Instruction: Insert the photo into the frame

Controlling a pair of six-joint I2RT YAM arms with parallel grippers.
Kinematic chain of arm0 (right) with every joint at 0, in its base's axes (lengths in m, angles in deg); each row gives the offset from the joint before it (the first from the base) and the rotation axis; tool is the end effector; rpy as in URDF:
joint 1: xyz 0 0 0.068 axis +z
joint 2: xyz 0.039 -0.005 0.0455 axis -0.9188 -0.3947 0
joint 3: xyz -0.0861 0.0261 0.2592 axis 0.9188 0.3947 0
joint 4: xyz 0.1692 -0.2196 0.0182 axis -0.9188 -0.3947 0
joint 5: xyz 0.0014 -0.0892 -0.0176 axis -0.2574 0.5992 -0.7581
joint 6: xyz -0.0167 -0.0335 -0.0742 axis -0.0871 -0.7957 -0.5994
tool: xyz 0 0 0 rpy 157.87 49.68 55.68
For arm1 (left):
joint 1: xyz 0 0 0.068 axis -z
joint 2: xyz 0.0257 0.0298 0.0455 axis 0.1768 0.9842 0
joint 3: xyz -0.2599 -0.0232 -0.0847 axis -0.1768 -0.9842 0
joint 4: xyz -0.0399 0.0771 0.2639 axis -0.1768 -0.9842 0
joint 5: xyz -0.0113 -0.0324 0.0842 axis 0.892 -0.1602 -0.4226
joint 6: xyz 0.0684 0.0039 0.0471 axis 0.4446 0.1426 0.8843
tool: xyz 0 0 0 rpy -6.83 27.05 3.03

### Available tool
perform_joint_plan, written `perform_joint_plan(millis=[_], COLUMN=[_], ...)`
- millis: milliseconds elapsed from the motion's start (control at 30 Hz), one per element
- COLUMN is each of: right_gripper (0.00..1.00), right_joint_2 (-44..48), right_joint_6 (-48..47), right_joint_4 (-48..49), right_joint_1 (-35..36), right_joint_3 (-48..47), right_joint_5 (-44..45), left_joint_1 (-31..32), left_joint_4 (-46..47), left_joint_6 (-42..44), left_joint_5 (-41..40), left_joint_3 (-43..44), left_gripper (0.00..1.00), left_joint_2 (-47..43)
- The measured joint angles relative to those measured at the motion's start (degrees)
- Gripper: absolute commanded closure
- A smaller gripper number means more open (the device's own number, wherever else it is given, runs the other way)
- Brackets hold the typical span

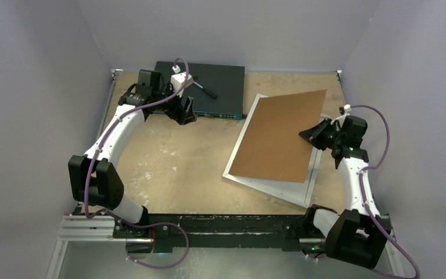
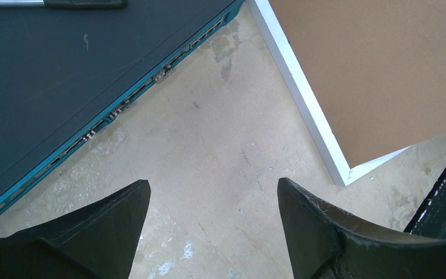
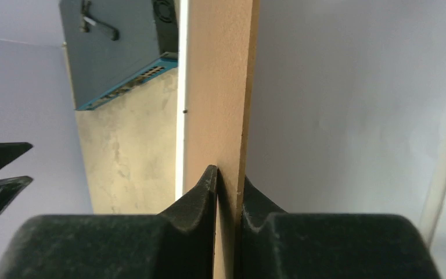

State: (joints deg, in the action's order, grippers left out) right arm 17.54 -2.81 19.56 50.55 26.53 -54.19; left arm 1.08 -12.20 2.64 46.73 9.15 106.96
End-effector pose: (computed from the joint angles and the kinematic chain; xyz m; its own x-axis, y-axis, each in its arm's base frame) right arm 0.2721 -0.0402 0.2508 -0.5057 0.6416 -0.5768 0.1104 0.7112 0.6943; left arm 0.3608 -0.1133 0.3006 -0.5315 0.3200 -0.7843 0.7082 0.6759 -0.2042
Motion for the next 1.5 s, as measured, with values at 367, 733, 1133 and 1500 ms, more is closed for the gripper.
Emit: perform_joint_plan(millis=[367,733,1133,1500], right_gripper=[0.15,0.07,0.06,0.23], right_joint_2=[-1.77,-2.82,-4.2,-4.09], right_joint_6=[-6.19,-7.13,-6.71,-4.33], right_joint_4=[-4.2,-4.28,-2.29,1.49], right_joint_1=[0.07,0.09,0.13,0.2], right_joint_3=[-0.07,-0.07,-0.04,2.12], right_joint_5=[7.74,16.68,24.17,25.31], left_joint_1=[0.0,0.0,0.0,0.33], left_joint_4=[0.0,0.0,-0.04,1.46], left_joint_6=[0.15,0.22,1.03,0.66], left_joint_5=[0.2,0.46,0.85,3.63], left_joint_3=[-0.02,-0.02,-0.04,-2.86], left_gripper=[0.21,0.22,0.22,0.23], left_joint_2=[0.0,0.0,0.0,0.92])
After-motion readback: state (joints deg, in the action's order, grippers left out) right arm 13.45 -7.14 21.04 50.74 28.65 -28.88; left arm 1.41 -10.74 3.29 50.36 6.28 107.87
